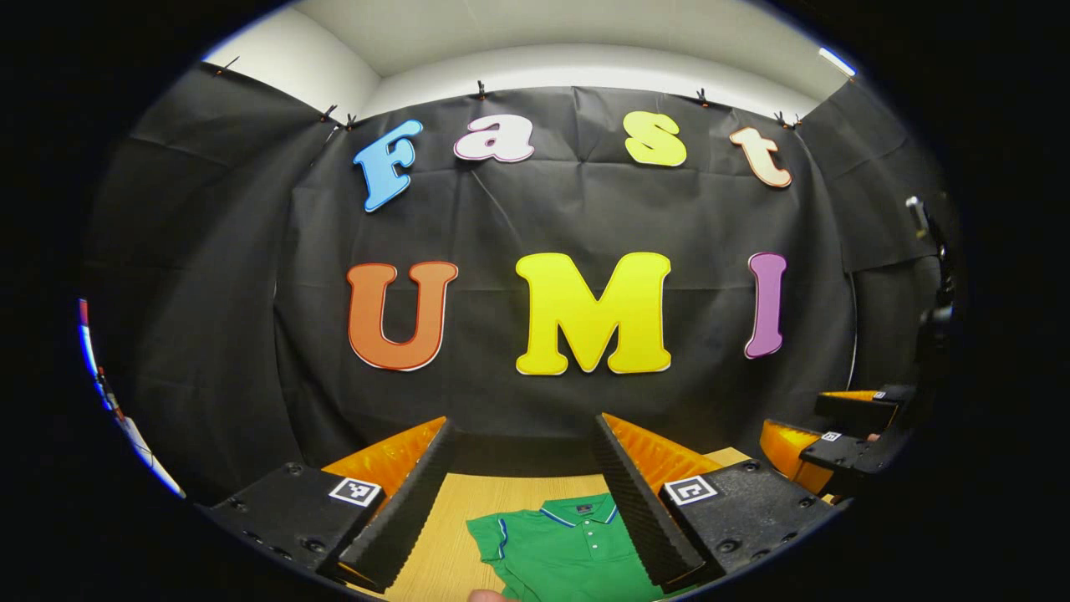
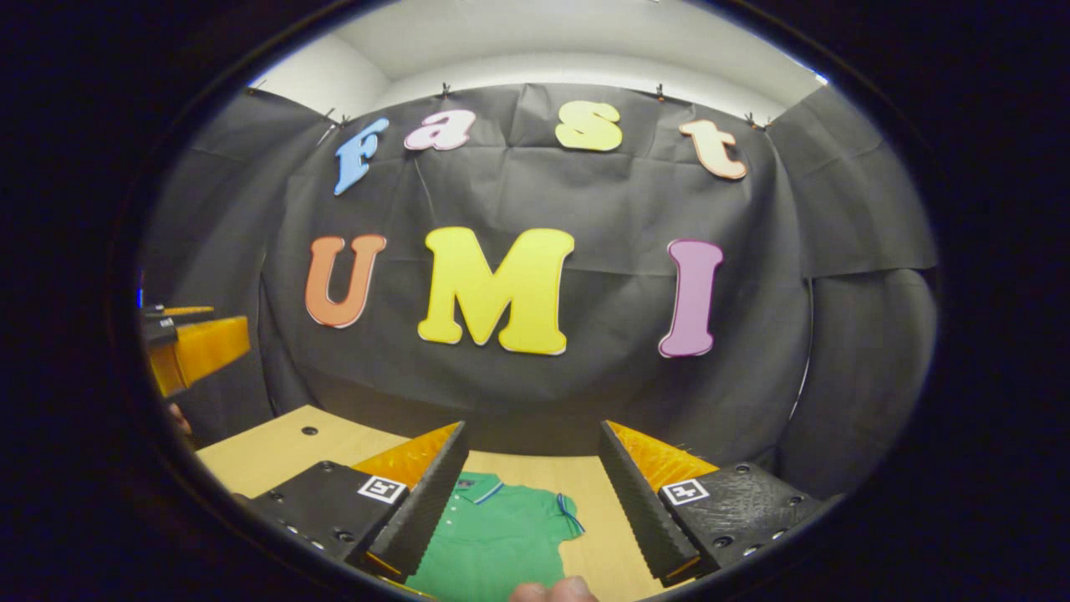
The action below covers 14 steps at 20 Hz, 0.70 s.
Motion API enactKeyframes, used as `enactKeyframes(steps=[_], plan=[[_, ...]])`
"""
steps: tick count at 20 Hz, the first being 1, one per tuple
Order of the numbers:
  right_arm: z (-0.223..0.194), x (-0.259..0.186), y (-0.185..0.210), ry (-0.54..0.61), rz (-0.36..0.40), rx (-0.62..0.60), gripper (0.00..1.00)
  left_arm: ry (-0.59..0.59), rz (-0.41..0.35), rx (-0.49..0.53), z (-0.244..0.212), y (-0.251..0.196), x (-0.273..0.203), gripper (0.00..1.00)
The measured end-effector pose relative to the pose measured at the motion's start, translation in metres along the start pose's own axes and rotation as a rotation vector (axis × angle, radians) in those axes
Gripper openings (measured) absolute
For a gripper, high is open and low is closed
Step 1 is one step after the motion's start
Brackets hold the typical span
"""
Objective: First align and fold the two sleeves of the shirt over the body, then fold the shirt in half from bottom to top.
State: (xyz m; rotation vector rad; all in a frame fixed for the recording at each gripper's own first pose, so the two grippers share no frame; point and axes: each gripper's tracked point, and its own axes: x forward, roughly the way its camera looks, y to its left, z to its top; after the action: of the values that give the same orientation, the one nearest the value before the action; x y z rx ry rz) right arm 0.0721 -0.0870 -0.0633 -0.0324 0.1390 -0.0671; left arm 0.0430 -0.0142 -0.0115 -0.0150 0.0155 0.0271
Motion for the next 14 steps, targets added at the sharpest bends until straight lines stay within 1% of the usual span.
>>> enactKeyframes(steps=[2,3,4,6,7,8,10,11,12,14], plan=[[-0.019,0.018,-0.012,0.036,0.004,-0.015,0.96,0.004,0.01,0.004,-0.002,-0.002,0.005,1.0],[-0.029,0.029,-0.017,0.057,0.011,-0.026,0.95,0.01,0.015,0.002,-0.003,-0.002,0.006,1.0],[-0.044,0.042,-0.022,0.086,0.014,-0.031,0.93,0.014,0.016,0.0,-0.005,-0.004,0.009,1.0],[-0.076,0.064,-0.034,0.155,0.026,-0.038,0.97,0.027,0.019,0.001,-0.009,-0.008,0.015,1.0],[-0.092,0.076,-0.039,0.195,0.037,-0.037,0.95,0.029,0.024,0.003,-0.009,-0.009,0.017,1.0],[-0.109,0.088,-0.043,0.233,0.045,-0.035,0.97,0.032,0.028,0.005,-0.009,-0.011,0.019,1.0],[-0.142,0.108,-0.05,0.309,0.062,-0.018,0.95,0.038,0.036,0.007,-0.012,-0.015,0.026,1.0],[-0.157,0.118,-0.053,0.337,0.065,-0.014,0.97,0.043,0.038,0.006,-0.014,-0.017,0.029,1.0],[-0.172,0.126,-0.058,0.368,0.066,-0.015,0.95,0.05,0.043,0.008,-0.017,-0.018,0.031,1.0],[-0.202,0.139,-0.065,0.421,0.066,-0.02,0.95,0.062,0.055,0.017,-0.02,-0.02,0.036,1.0]])
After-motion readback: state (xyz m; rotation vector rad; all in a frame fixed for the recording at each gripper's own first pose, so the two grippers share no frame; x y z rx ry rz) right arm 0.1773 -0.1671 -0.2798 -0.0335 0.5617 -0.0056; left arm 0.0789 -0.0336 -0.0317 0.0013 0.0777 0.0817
